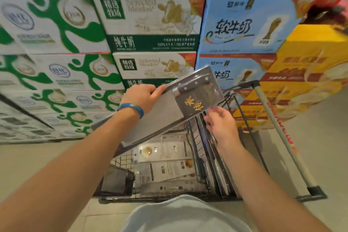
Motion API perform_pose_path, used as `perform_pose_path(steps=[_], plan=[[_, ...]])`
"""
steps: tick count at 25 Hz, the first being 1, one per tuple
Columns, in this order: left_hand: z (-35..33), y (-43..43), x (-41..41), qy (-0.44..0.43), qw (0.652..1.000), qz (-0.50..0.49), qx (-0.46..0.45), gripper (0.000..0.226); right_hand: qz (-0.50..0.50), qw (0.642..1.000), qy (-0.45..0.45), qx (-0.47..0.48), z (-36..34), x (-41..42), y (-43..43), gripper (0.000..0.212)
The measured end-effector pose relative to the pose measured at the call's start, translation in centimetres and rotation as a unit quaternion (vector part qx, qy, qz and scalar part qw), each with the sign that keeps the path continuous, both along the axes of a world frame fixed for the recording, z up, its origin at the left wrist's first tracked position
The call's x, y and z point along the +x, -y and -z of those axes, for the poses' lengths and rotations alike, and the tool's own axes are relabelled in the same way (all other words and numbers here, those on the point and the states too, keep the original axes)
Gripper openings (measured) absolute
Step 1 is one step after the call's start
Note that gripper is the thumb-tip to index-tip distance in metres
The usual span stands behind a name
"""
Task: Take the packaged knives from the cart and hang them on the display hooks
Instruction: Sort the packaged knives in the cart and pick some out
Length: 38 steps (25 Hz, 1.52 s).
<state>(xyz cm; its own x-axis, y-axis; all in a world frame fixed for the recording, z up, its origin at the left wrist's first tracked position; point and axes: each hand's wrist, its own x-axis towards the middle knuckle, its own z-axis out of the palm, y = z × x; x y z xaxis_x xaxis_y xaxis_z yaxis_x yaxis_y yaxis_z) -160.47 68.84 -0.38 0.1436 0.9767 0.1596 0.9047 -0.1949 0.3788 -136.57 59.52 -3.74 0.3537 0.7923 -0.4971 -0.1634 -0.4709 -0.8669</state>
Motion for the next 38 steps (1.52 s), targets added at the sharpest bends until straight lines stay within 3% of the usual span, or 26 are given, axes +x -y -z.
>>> perform_pose_path(steps=[2,3,5,7,9,11,13,14,16,18,19,21,22,24,25,26,27,29,33,35,36,38], plan=[[-1.7,0.3,0.2,-0.023,0.999,-0.004,0.029,0.067,0.006,0.985,0.156,0.07,-1.5,0.3,-0.7,0.046],[-2.4,0.6,0.4,-0.049,0.998,-0.004,0.042,0.069,-0.006,0.962,0.245,0.125,-2.3,0.2,-0.8,0.055],[-3.8,1.3,0.4,-0.149,0.988,0.011,0.048,0.072,-0.111,0.866,0.415,0.254,-3.9,-0.7,-1.2,0.069],[-5.2,1.6,0.0,-0.264,0.963,0.053,0.028,0.077,-0.298,0.759,0.489,0.311,-4.5,-2.8,-2.0,0.073],[-6.4,2.1,-0.7,-0.349,0.931,0.109,-0.016,0.075,-0.433,0.716,0.476,0.271,-3.8,-5.4,-2.2,0.066],[-6.6,2.9,-0.9,-0.414,0.897,0.143,-0.067,0.068,-0.485,0.742,0.407,0.22,-2.2,-7.4,-2.1,0.047],[-7.1,3.1,-1.7,-0.436,0.885,0.139,-0.089,0.065,-0.487,0.789,0.327,0.183,-0.1,-8.5,-1.8,0.047],[-7.6,3.1,-2.7,-0.43,0.891,0.13,-0.069,0.063,-0.471,0.815,0.291,0.167,0.9,-8.7,-1.6,0.052],[-8.2,2.3,-6.9,-0.364,0.925,0.092,0.062,0.054,-0.416,0.874,0.212,0.131,2.9,-9.2,-1.5,0.061],[-7.5,2.8,-12.1,-0.178,0.961,-0.074,0.196,0.053,-0.369,0.915,0.143,0.077,4.9,-9.9,-1.5,0.063],[-6.3,3.5,-13.8,-0.07,0.968,-0.171,0.171,0.066,-0.336,0.933,0.115,0.053,5.7,-10.4,-1.7,0.058],[-2.7,4.5,-14.4,0.164,0.955,-0.247,-0.035,0.087,-0.246,0.967,0.057,0.012,6.9,-11.6,-2.4,0.047],[-0.9,4.7,-13.6,0.285,0.925,-0.221,-0.124,0.089,-0.213,0.977,0.027,-0.003,7.3,-12.1,-2.6,0.047],[0.8,3.5,-12.2,0.511,0.818,-0.17,-0.204,0.077,-0.179,0.984,-0.006,-0.005,8.0,-13.1,-2.8,0.063],[1.4,2.2,-11.9,0.58,0.768,-0.155,-0.224,0.065,-0.18,0.984,0.008,0.002,8.4,-13.5,-2.5,0.068],[2.0,1.0,-11.6,0.613,0.741,-0.143,-0.235,0.048,-0.196,0.98,0.037,0.002,9.0,-13.7,-2.1,0.066],[2.8,0.0,-11.2,0.618,0.737,-0.138,-0.236,0.032,-0.217,0.974,0.066,-0.008,9.6,-13.9,-1.5,0.056],[4.8,-0.6,-10.4,0.576,0.765,-0.156,-0.243,0.015,-0.251,0.959,0.118,-0.062,11.3,-13.8,-0.1,0.039],[10.0,5.9,-8.4,0.379,0.877,-0.138,-0.261,0.015,-0.211,0.955,0.12,-0.169,14.5,-13.2,3.9,0.059],[10.5,8.7,-7.1,0.287,0.934,-0.11,-0.18,0.031,-0.192,0.947,0.074,-0.248,14.7,-13.8,3.7,0.055],[10.6,9.4,-6.5,0.26,0.952,-0.092,-0.133,0.041,-0.167,0.944,0.017,-0.283,14.6,-14.5,3.4,0.055],[9.7,10.1,-5.7,0.233,0.969,-0.025,-0.079,0.039,-0.113,0.949,-0.106,-0.275,13.8,-15.7,3.0,0.054]])
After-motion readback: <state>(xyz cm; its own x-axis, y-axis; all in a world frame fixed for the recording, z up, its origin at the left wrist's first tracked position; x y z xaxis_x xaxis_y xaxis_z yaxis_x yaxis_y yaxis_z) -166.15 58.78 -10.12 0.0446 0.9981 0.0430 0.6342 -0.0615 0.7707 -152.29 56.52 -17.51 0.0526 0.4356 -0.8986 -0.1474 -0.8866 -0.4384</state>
